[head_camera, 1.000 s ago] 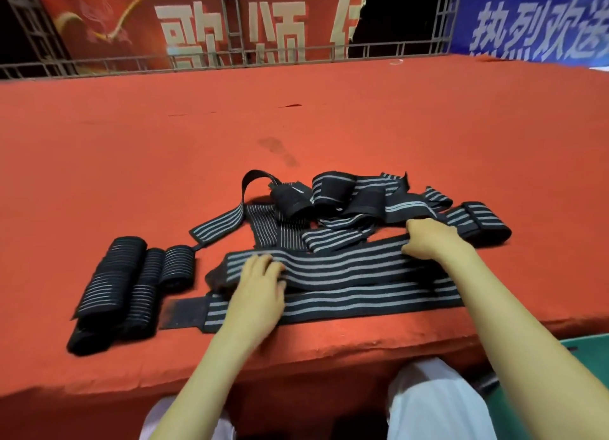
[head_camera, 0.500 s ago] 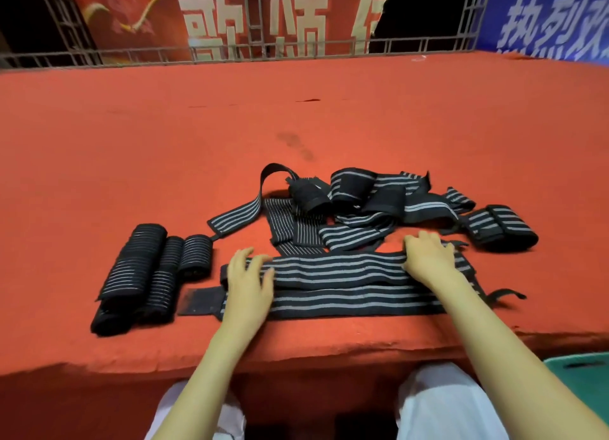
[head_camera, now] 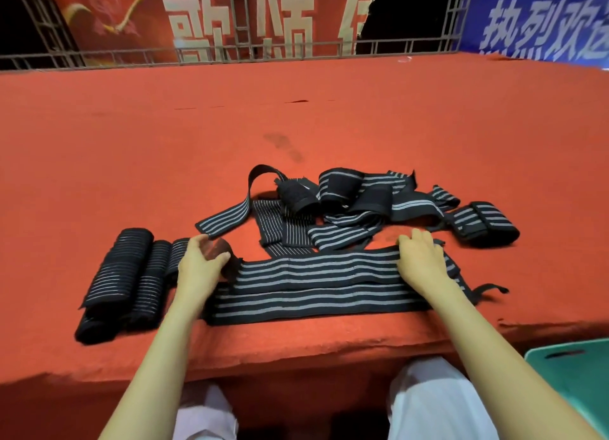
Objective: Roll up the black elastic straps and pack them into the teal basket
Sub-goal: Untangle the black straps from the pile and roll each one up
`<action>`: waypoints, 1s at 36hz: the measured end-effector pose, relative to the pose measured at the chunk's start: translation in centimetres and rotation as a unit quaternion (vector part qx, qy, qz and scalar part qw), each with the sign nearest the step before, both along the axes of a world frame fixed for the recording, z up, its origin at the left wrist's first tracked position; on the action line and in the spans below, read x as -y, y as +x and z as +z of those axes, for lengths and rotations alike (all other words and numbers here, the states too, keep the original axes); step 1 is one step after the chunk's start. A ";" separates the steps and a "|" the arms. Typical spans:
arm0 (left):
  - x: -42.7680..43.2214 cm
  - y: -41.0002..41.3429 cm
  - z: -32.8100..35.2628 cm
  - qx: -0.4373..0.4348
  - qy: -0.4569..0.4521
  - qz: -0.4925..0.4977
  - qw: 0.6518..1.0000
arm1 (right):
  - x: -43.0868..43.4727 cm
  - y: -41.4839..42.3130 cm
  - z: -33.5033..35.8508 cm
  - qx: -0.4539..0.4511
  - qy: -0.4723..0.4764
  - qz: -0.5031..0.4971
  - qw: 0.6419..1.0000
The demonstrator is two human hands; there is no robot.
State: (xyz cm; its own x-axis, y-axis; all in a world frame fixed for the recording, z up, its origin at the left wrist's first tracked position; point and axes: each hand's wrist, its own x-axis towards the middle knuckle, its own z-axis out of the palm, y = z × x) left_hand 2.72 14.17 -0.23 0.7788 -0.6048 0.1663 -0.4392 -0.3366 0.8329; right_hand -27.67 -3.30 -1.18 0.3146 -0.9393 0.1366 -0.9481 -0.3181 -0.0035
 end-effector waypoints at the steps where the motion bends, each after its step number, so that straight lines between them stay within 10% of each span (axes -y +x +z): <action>1: -0.1 0.3 0.3 0.002 0.036 -0.020 0.999 | 0.0 -0.2 0.0 0.010 -0.007 -0.002 1.000; 11: -1.1 0.8 2.5 0.150 -0.114 0.013 0.982 | -0.2 -2.2 -0.2 0.320 -0.223 0.048 0.919; 23: -3.1 -1.1 -1.4 -0.056 -0.110 0.022 0.992 | -2.6 -4.4 -5.3 0.316 -0.070 -0.007 0.946; 36: -3.9 -1.0 -2.2 0.023 -0.027 0.008 0.999 | -3.1 -4.1 -4.0 0.254 0.002 -0.042 0.966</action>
State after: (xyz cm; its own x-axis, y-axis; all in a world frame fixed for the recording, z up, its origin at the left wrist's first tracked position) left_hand 1.69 18.08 -2.43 0.7790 -0.5816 0.2342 -0.4730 -0.2998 0.8285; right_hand -31.79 -0.20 -5.16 0.1300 -0.9597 0.2493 -0.8468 -0.2383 -0.4755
